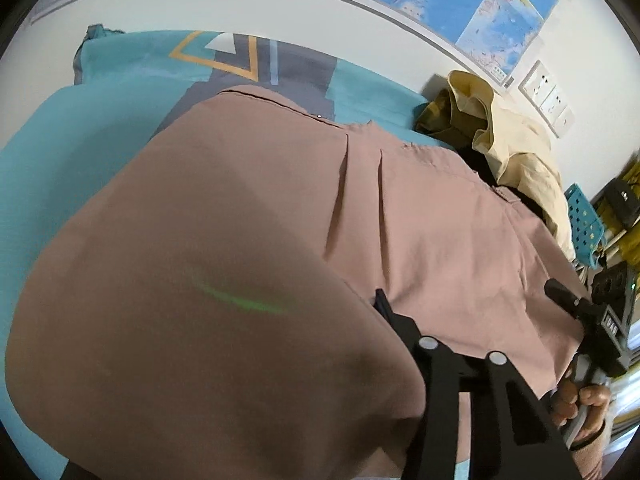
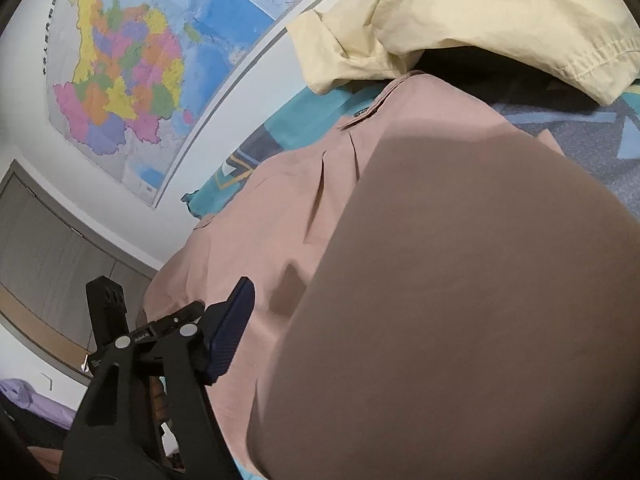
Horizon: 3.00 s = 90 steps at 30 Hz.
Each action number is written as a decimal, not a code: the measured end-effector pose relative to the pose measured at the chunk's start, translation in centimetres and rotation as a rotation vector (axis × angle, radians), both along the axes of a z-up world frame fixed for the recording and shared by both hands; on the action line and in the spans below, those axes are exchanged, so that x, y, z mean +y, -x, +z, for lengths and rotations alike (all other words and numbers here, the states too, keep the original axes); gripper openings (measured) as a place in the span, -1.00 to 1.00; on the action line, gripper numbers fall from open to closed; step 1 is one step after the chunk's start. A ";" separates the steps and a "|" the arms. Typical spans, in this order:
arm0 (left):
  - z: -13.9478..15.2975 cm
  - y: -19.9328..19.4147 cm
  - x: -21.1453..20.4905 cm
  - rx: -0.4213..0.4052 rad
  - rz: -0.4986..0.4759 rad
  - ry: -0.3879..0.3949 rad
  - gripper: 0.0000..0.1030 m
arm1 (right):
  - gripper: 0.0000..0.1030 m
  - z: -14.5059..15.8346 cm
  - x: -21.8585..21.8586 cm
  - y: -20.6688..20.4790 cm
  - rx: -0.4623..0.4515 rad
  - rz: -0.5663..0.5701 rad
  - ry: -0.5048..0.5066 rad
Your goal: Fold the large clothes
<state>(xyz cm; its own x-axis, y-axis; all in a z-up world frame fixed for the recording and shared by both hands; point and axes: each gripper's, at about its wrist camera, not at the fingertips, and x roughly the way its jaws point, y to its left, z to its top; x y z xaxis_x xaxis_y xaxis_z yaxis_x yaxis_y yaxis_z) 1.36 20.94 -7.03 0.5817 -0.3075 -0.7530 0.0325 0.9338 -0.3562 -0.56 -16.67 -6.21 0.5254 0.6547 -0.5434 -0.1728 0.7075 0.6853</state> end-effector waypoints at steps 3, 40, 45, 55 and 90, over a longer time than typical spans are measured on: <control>0.1 0.0 -0.3 0.000 -0.004 -0.011 -0.21 | 0.37 0.0 0.0 -0.3 0.007 0.005 0.002; -0.1 -1.3 0.4 0.013 -0.066 0.000 -0.07 | -0.20 0.2 0.5 -3.0 0.036 0.102 -0.047; 1.1 -1.0 0.3 -0.019 -0.051 -0.014 -0.63 | -0.69 0.9 0.6 -2.4 0.007 0.138 -0.066; 0.3 -2.0 1.6 0.034 -0.094 0.043 -0.09 | 0.07 0.3 1.4 -3.1 0.031 0.157 -0.036; 18.9 -12.0 23.6 -0.293 0.389 -0.297 -0.70 | -0.74 17.1 27.5 -19.6 -0.379 0.443 -0.106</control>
